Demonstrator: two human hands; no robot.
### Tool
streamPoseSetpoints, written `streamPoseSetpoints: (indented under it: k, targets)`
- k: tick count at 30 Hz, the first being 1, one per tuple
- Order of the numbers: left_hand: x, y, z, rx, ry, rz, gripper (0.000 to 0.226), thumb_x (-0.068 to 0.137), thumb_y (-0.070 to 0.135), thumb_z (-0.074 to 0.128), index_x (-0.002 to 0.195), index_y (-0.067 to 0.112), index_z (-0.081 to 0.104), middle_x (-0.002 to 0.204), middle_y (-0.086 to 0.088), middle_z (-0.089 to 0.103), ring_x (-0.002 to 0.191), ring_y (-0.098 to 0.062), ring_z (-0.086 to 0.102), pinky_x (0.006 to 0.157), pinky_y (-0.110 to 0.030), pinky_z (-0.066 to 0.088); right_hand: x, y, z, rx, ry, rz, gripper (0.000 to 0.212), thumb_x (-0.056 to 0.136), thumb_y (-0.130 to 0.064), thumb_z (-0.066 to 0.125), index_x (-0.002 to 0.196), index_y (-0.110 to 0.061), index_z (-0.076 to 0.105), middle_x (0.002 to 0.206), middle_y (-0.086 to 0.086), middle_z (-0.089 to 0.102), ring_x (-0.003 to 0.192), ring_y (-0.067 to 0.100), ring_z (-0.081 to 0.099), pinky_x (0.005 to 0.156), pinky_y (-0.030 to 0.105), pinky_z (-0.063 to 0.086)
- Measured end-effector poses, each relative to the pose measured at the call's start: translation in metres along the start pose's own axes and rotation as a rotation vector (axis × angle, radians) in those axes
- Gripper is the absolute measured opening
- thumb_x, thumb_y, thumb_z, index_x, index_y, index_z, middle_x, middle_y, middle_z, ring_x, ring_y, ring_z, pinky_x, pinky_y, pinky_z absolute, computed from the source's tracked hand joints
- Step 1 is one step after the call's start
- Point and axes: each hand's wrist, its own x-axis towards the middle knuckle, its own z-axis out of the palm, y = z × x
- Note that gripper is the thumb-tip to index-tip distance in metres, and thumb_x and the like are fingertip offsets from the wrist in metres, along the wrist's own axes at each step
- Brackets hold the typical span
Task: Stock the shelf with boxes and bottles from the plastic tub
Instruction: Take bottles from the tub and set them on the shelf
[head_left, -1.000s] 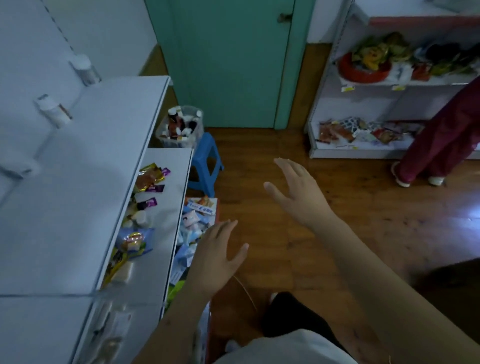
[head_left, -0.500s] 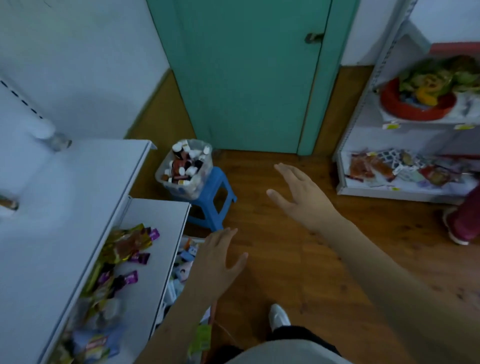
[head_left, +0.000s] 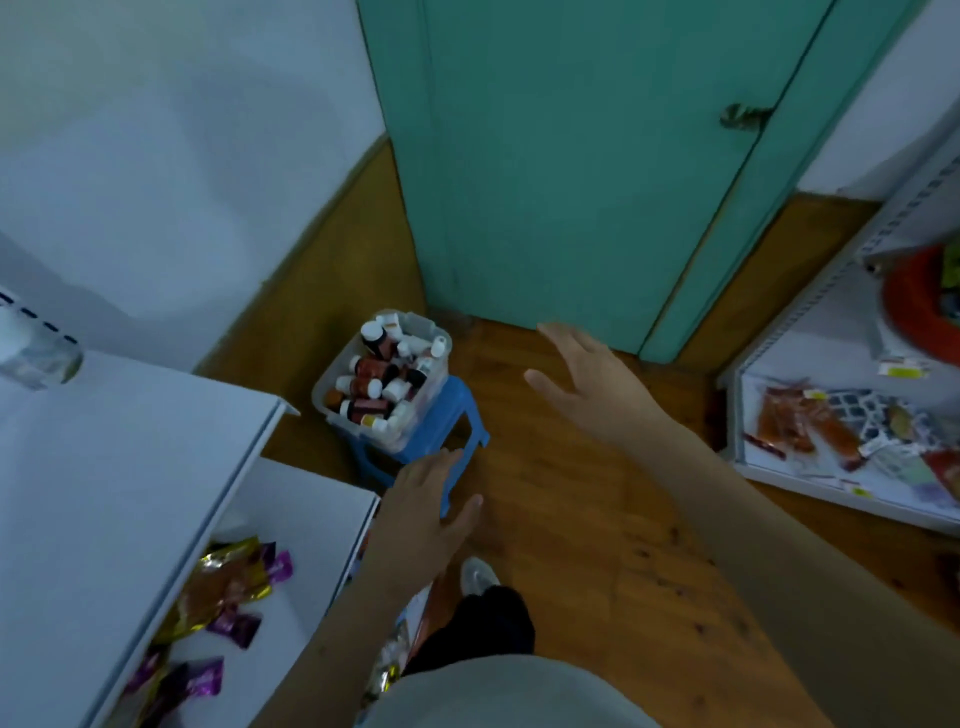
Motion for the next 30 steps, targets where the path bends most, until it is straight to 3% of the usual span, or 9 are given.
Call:
streamPoseSetpoints:
  k: [4,10,16,22,30]
  targets:
    - [0.069,-0.008,-0.026,-0.031,0.055,-0.016,0.058,0.096,0.044,0.057,0.145,0.018,0.042,0.144,0.000,0.046,0.132,-0.014,0.040,0.109,-0.026,0.034,0.085,-0.017,-0.024,-0.042,-0.029,-0.044,0.069,0.098,-0.057,0.044,0.155,-0.021,0.026,0.159,0.002,0.031,0.145,0.021,0.030,0.116,0.038,0.028]
    - [0.155,-0.023,-0.047,-0.061,0.069,-0.016,0.059,0.097,0.047,0.055,0.146,0.018,0.040,0.142,0.000,0.045,0.129,-0.015,0.042,0.106,-0.025,0.036,0.199,-0.038,-0.032,-0.037,-0.024,-0.121,0.066,0.098,-0.050,0.048,0.153,-0.017,0.030,0.156,0.006,0.035,0.143,0.023,0.032,0.118,0.039,0.028]
    - [0.213,-0.042,-0.047,-0.121,0.080,-0.130,0.058,0.099,0.044,0.053,0.148,0.016,0.038,0.146,-0.003,0.044,0.133,-0.017,0.041,0.106,-0.025,0.033,0.283,-0.050,0.001,-0.083,-0.202,-0.233,0.064,0.100,-0.047,0.049,0.154,-0.018,0.029,0.158,0.006,0.032,0.145,0.022,0.029,0.117,0.034,0.022]
    - [0.262,-0.083,-0.037,-0.197,0.104,-0.374,0.057,0.101,0.044,0.049,0.149,0.017,0.036,0.149,-0.003,0.041,0.136,-0.021,0.038,0.109,-0.032,0.033,0.388,-0.053,0.050,-0.129,-0.373,-0.409,0.065,0.099,-0.049,0.047,0.153,-0.017,0.031,0.157,0.004,0.033,0.143,0.021,0.033,0.115,0.032,0.025]
    - [0.327,-0.133,-0.004,-0.332,0.196,-0.817,0.061,0.098,0.048,0.050,0.150,0.018,0.037,0.149,-0.007,0.042,0.136,-0.026,0.040,0.109,-0.037,0.036,0.516,-0.048,0.163,-0.161,-0.756,-0.639,0.057,0.099,-0.040,0.055,0.147,-0.012,0.041,0.146,0.009,0.046,0.131,0.025,0.045,0.106,0.040,0.041]
